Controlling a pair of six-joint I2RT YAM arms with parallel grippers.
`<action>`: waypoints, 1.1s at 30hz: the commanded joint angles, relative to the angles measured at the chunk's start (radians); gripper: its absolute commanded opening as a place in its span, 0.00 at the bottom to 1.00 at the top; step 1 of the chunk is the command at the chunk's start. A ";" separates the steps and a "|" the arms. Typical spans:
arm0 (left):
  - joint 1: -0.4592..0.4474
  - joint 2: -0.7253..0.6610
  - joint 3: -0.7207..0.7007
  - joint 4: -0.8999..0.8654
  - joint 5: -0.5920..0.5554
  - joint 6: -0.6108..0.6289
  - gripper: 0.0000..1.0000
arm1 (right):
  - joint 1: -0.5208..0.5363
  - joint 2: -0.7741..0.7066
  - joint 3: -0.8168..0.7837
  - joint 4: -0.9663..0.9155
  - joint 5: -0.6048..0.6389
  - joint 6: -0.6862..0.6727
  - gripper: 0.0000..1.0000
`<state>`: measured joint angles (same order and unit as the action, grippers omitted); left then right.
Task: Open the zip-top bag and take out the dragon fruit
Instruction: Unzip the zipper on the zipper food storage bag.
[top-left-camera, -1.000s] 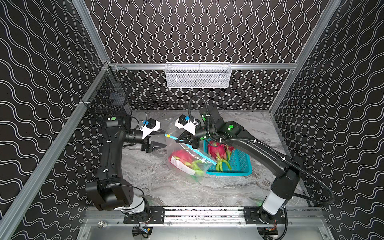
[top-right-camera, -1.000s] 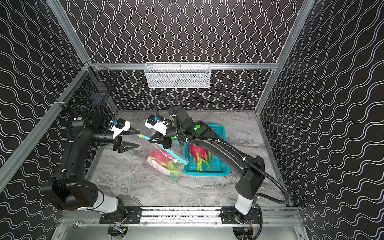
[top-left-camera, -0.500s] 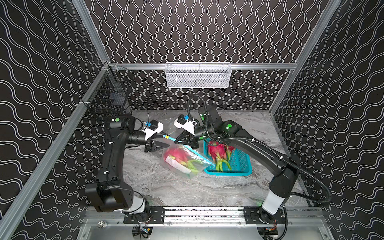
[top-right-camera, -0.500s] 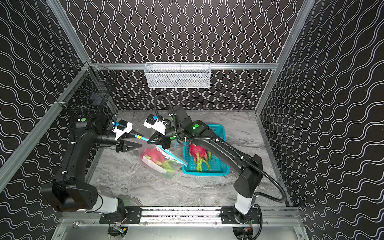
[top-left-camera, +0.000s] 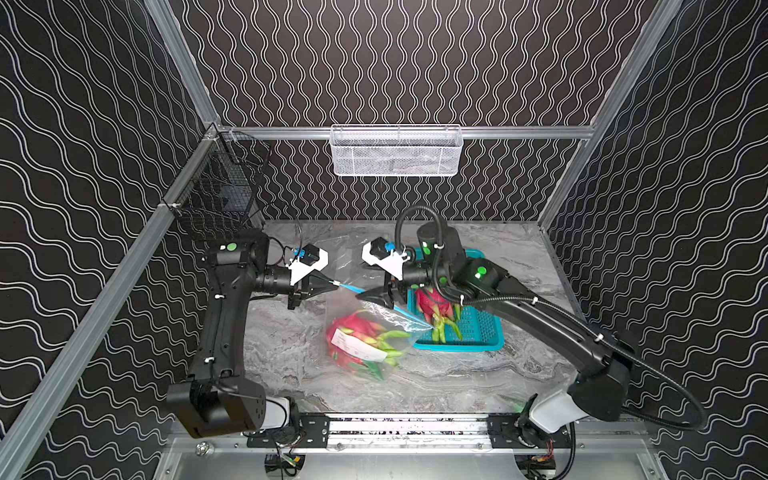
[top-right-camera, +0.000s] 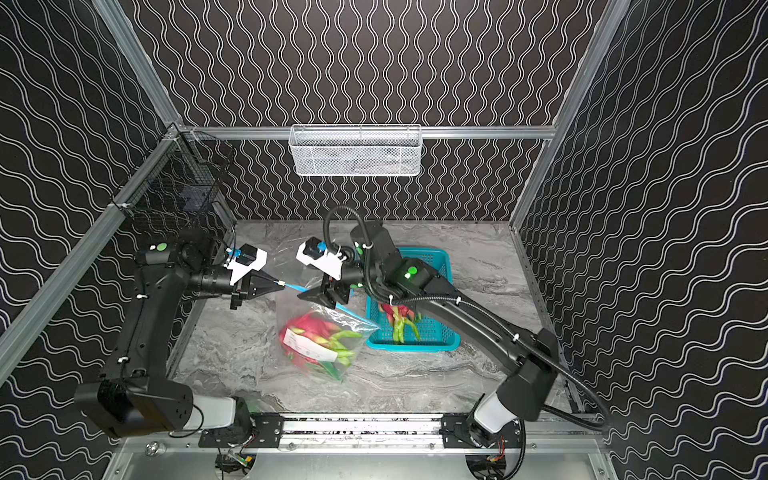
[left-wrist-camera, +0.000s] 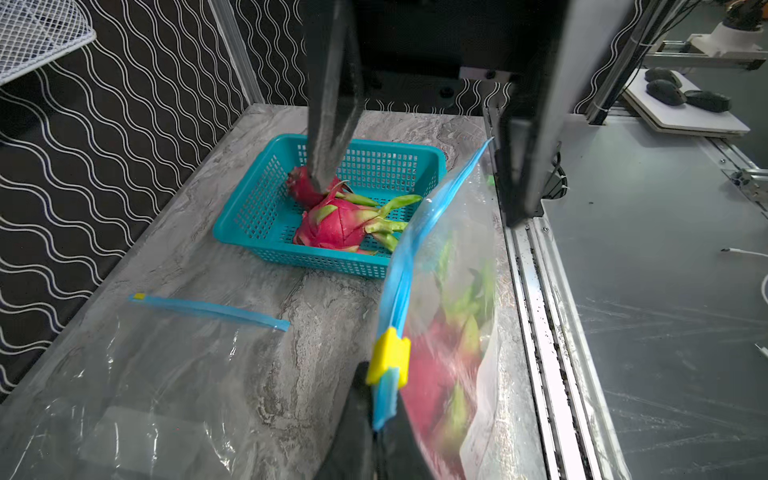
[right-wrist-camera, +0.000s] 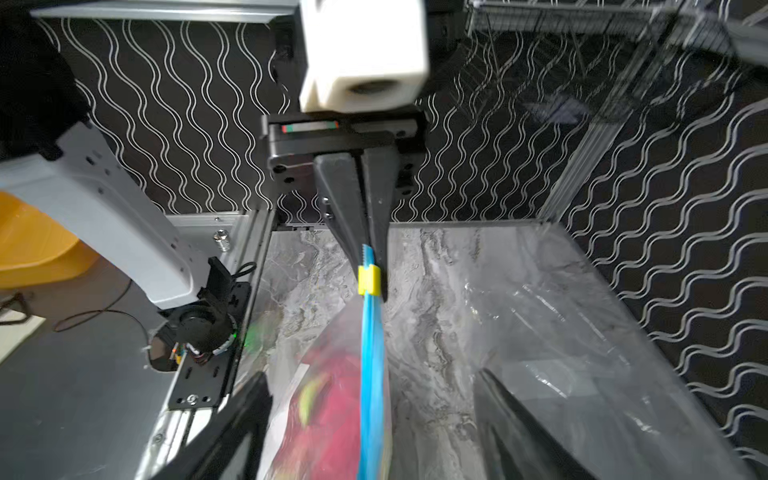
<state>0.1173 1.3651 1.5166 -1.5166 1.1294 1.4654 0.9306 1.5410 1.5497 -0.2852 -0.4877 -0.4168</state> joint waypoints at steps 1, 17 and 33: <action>-0.005 -0.017 -0.008 0.039 0.018 -0.056 0.00 | 0.027 0.013 0.024 0.059 0.127 -0.117 0.81; -0.010 -0.034 0.006 -0.012 0.012 -0.067 0.00 | 0.080 0.143 0.145 0.048 0.134 -0.039 0.29; -0.010 -0.050 0.023 -0.054 -0.018 -0.047 0.45 | 0.077 0.174 0.203 -0.027 0.138 0.010 0.00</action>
<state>0.1093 1.3220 1.5246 -1.5314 1.0821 1.4189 1.0119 1.7103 1.7378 -0.3176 -0.3435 -0.4107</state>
